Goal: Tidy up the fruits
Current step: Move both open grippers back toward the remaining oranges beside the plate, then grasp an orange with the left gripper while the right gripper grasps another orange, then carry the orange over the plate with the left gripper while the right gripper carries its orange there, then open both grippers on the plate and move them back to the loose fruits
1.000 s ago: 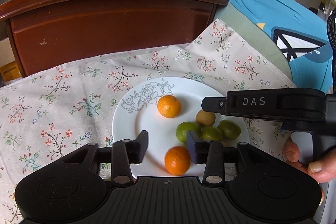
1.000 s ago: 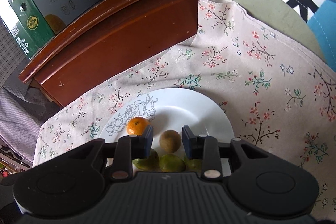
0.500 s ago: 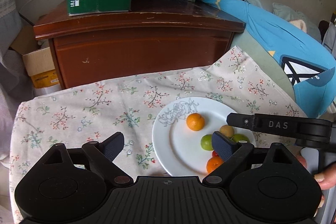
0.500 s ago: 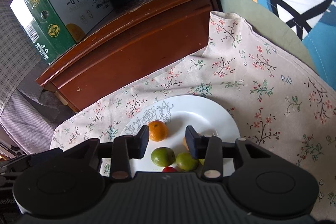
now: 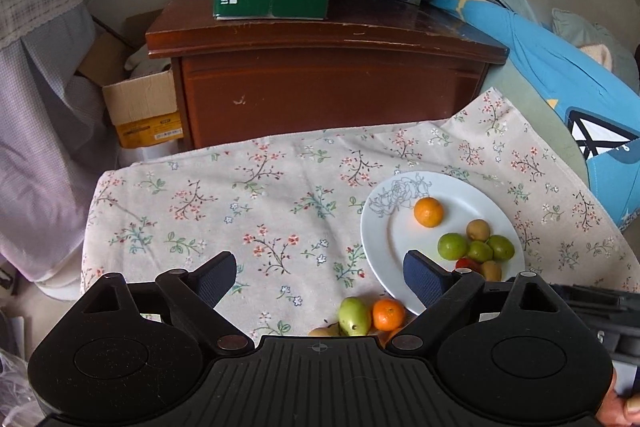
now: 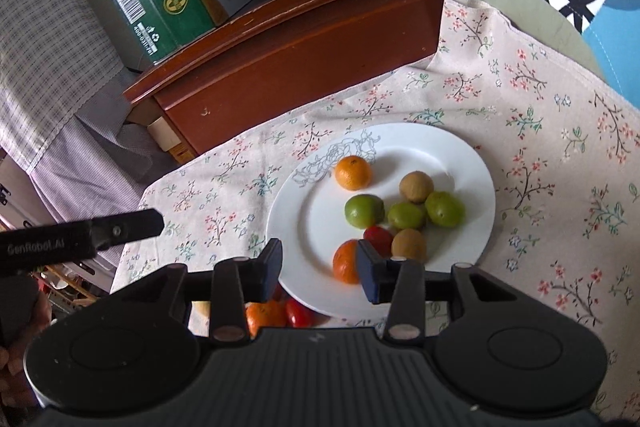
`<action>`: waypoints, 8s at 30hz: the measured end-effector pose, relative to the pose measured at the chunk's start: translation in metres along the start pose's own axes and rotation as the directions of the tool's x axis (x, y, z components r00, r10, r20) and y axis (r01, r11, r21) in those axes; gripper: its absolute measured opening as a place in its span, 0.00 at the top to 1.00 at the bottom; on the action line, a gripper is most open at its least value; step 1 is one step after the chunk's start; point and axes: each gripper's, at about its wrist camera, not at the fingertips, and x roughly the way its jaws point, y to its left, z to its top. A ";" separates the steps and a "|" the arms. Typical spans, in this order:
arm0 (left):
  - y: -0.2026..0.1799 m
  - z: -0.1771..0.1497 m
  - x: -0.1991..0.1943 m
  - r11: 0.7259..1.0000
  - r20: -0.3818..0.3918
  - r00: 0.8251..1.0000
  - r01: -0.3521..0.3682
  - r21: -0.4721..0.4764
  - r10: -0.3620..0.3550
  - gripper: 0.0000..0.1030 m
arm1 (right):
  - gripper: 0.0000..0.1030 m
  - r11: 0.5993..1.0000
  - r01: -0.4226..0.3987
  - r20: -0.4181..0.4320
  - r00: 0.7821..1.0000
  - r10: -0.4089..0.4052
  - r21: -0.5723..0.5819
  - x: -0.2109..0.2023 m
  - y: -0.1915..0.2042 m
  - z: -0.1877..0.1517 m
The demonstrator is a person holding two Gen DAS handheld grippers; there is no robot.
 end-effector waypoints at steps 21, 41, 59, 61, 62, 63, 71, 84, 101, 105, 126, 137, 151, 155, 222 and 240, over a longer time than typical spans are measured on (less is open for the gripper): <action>0.023 -0.027 0.021 0.994 -0.125 0.988 -0.098 -0.045 0.092 0.11 | 0.59 0.969 -0.037 -0.061 0.998 0.023 -0.244 0.030 0.047 -0.042; 0.022 -0.043 0.039 0.998 -0.150 0.988 -0.038 -0.050 0.030 0.14 | 0.79 0.904 0.012 -0.034 0.999 -0.029 -0.426 0.040 0.064 -0.052; 0.021 -0.045 0.045 0.997 -0.179 0.983 -0.042 -0.058 0.031 0.15 | 0.61 0.896 -0.007 -0.024 1.000 -0.004 -0.445 0.043 0.065 -0.051; 0.020 -0.046 0.046 0.998 -0.185 0.983 -0.030 -0.051 0.020 0.15 | 0.61 0.890 -0.016 -0.025 1.000 0.005 -0.456 0.044 0.065 -0.051; 0.019 -0.046 0.047 0.999 -0.185 0.983 -0.024 -0.046 0.015 0.15 | 0.62 0.888 -0.021 -0.030 1.000 0.008 -0.459 0.044 0.065 -0.051; 0.018 -0.047 0.047 0.999 -0.184 0.983 -0.019 -0.042 0.011 0.15 | 0.63 0.886 -0.028 -0.037 0.999 0.012 -0.463 0.043 0.065 -0.050; 0.023 -0.048 0.049 0.999 -0.194 0.981 -0.012 -0.051 0.001 0.23 | 0.76 0.854 -0.060 -0.091 0.996 0.015 -0.517 0.041 0.069 -0.053; 0.022 -0.048 0.052 0.998 -0.184 0.982 0.033 -0.056 -0.043 0.36 | 0.64 0.835 -0.022 -0.088 0.996 -0.031 -0.549 0.048 0.071 -0.063; 0.002 -0.049 0.037 0.991 -0.174 0.978 0.127 0.045 -0.118 0.45 | 0.77 0.882 -0.075 -0.171 0.985 -0.007 -0.465 0.020 0.062 -0.056; -0.012 -0.057 0.041 0.986 -0.202 0.972 0.141 0.087 -0.121 0.45 | 0.78 0.900 -0.078 -0.165 0.986 0.007 -0.429 0.017 0.056 -0.055; -0.015 -0.063 0.053 0.989 -0.226 0.964 0.145 -0.005 -0.142 0.61 | 0.69 0.906 -0.090 -0.169 0.985 0.021 -0.413 0.035 0.058 -0.065; -0.022 -0.066 0.053 0.992 -0.210 0.970 0.126 0.017 -0.120 0.66 | 0.71 0.911 -0.037 -0.183 0.982 -0.043 -0.411 0.029 0.050 -0.060; -0.032 -0.068 0.049 0.993 -0.169 0.981 0.105 0.060 -0.094 0.78 | 0.71 0.927 0.010 -0.167 0.983 -0.078 -0.375 0.025 0.042 -0.050; -0.036 -0.063 0.040 0.991 -0.137 0.986 0.110 0.076 -0.099 0.78 | 0.71 0.931 0.017 -0.142 0.987 -0.073 -0.364 0.019 0.040 -0.044; -0.082 -0.008 0.072 0.987 -0.016 0.995 0.104 0.119 -0.103 0.29 | 0.63 0.995 0.100 0.085 0.991 -0.102 0.029 0.055 -0.037 0.062; -0.061 -0.015 0.033 0.989 -0.029 0.999 0.021 0.143 -0.017 0.16 | 0.60 0.995 0.097 0.098 0.991 -0.095 -0.019 0.017 -0.015 0.038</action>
